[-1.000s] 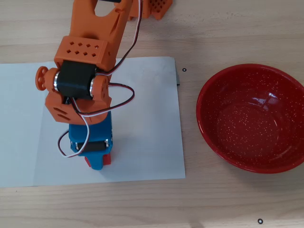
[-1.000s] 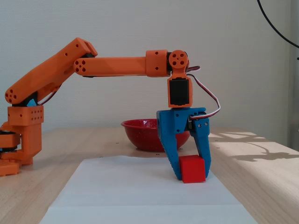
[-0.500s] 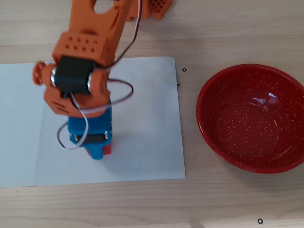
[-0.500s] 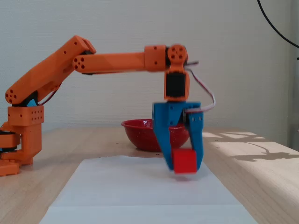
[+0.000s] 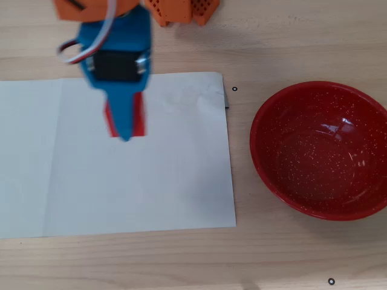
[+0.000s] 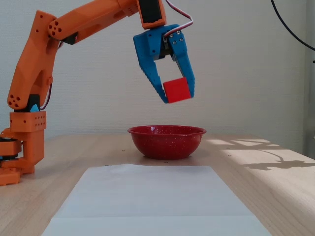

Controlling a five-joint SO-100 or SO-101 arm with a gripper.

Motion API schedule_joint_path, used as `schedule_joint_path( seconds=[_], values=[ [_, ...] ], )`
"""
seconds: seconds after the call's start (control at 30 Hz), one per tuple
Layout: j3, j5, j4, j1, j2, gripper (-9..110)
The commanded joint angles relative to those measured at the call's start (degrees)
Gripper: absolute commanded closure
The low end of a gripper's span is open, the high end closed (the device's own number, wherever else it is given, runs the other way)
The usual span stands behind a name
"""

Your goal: Grasp the red cube and put it in the red bowl

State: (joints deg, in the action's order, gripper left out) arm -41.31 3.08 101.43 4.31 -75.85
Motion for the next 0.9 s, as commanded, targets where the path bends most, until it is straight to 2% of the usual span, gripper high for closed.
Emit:
schedule_joint_path(
  seconds=[0.0, 0.4, 0.7, 0.87],
  values=[
    [1.5, -2.9, 1.1, -4.7, -12.9, 101],
    [-8.1, -14.2, -3.0, -25.8, -22.2, 101],
    [-14.0, -20.6, -15.1, -36.5, -20.6, 101],
    [-19.1, -21.1, -22.0, -39.6, -19.2, 92]
  ],
)
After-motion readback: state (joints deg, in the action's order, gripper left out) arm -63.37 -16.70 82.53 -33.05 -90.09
